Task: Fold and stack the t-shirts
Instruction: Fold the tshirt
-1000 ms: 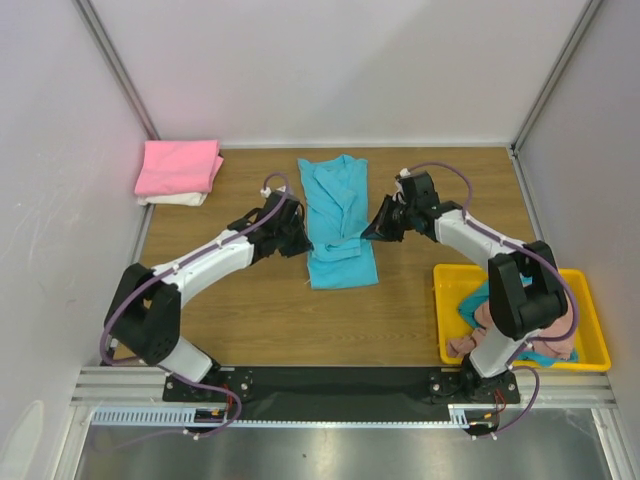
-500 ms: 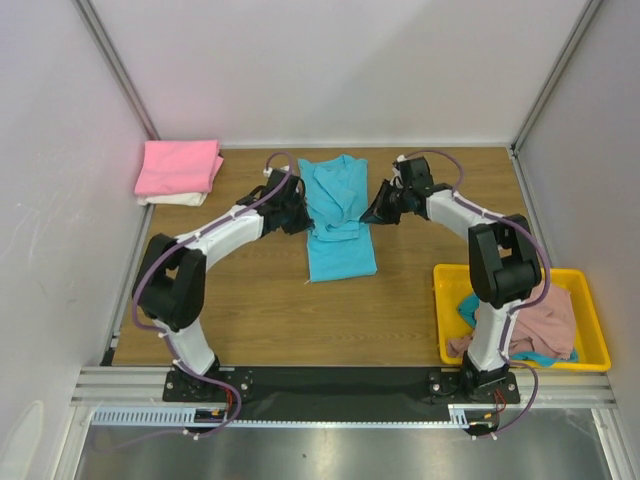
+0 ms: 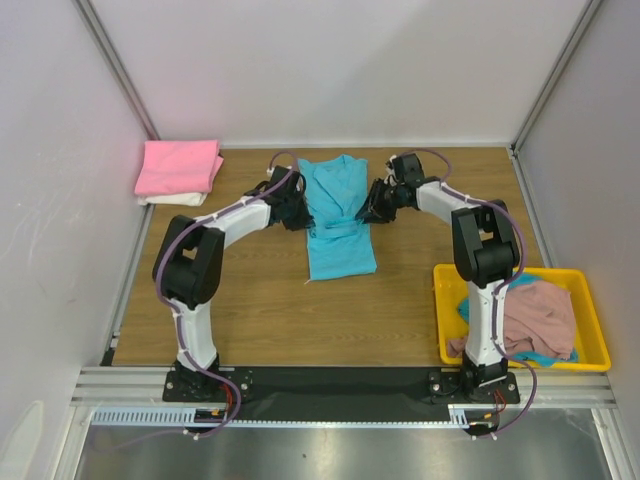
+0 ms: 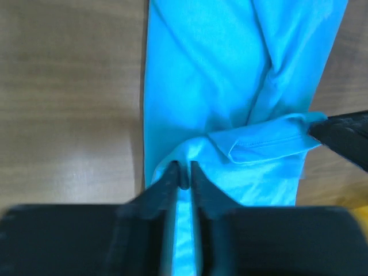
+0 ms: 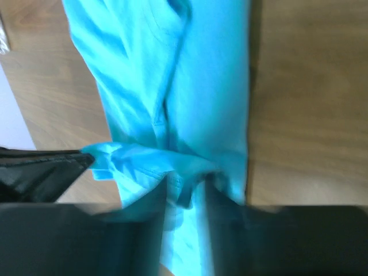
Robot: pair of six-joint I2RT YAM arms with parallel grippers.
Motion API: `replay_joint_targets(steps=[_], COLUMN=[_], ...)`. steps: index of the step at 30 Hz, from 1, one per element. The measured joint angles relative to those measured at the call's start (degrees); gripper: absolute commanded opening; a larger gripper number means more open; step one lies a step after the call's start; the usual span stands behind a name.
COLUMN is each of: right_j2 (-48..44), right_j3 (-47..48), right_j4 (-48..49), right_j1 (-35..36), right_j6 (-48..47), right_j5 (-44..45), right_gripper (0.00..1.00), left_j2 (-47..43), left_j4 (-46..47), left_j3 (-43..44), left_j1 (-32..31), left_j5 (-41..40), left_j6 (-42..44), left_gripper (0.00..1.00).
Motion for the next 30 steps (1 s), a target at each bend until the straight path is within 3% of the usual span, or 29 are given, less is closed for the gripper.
replay_joint_targets(steps=[1,2,5,7,11,16,20,23,24,30], right_j2=[0.66,1.31,1.92,1.92,1.53,-1.77,-7.96,-11.13,-11.67,-10.78], right_j3=[1.33,2.64,5.44,7.04,8.52,6.08,0.04,-3.52,-4.61,-8.94], right_j4=[-0.33,-0.85,-1.6,-2.32,-2.49,-2.4,-1.2,1.81,3.17,12.26], right_j1=[0.02,0.0,-0.2,-0.55,-1.49,-1.92,-1.55,-0.98,-0.74,0.7], right_j6=[-0.2,-0.87,-1.92,-2.16,-2.14,-1.88,-1.27,-0.87,-0.68,1.57], right_j5=[-0.09,-0.15,-0.5,-0.92,-1.03,-0.9,-0.85,-1.01,-1.4,-5.07], right_gripper=[0.5,0.53,0.64,0.7,0.72,0.72,0.68,0.61,0.53,0.33], left_j2=[0.9,1.62,2.51,2.51,2.43,-0.66,-8.13,-12.09,-12.61,-12.26], left_j4=[0.02,-0.04,-0.15,-0.59,-1.07,-1.27,2.43,6.16,7.91,17.0], left_j3=[0.98,1.9,3.8,5.44,10.25,11.08,3.3,-2.38,-4.09,-11.37], left_j1=[0.28,0.57,1.38,1.84,2.54,2.93,2.89,2.38,2.19,1.2], left_j5=[0.07,0.15,0.52,0.63,0.59,0.9,3.74,5.57,6.27,9.79], left_j6=[0.48,0.83,2.34,3.39,5.6,6.93,6.69,6.49,6.23,2.86], left_gripper=[0.32,0.48,0.68,0.73,0.79,0.81,0.79,0.77,0.75,0.58])
